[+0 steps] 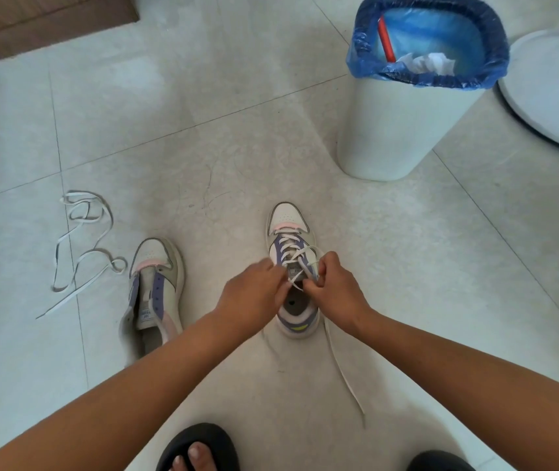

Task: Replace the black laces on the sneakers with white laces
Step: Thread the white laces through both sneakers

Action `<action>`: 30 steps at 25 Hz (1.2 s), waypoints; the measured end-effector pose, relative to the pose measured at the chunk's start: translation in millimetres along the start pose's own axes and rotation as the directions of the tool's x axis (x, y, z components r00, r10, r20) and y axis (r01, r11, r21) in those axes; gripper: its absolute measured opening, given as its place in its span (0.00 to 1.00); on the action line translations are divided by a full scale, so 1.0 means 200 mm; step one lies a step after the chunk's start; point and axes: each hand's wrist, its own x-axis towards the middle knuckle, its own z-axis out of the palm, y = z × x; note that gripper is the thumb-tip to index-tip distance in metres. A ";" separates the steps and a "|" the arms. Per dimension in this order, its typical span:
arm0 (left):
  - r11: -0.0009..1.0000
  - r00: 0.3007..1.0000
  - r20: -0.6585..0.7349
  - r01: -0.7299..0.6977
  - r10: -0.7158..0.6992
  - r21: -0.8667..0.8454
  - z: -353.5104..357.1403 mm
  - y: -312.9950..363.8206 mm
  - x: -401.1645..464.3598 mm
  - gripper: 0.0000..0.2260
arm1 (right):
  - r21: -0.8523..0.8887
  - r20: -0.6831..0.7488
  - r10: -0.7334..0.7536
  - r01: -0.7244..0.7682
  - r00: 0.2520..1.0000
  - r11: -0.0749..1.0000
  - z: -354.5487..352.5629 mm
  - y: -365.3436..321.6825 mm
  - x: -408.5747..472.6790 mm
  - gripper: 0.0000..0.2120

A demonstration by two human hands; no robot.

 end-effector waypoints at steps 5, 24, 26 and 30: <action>0.997 1.000 0.016 0.008 -0.009 0.078 0.07 0.12 0.19 0.10 | -0.030 0.034 -0.003 0.004 0.999 1.000 -0.02 0.00 0.01 0.15; 0.966 0.917 0.304 -0.247 0.259 -0.077 -0.01 -0.08 -0.23 0.09 | -0.129 0.058 -0.033 0.040 0.998 0.991 -0.06 -0.06 0.03 0.10; 0.965 0.917 0.303 -0.258 0.260 -0.048 0.00 -0.07 -0.21 0.10 | -0.259 0.029 -0.111 0.115 0.993 0.959 -0.09 -0.10 0.06 0.09; 0.962 0.926 0.262 -0.267 0.273 -0.059 0.01 -0.04 -0.18 0.11 | -0.444 0.110 -0.184 0.215 0.977 0.870 -0.11 -0.13 0.12 0.07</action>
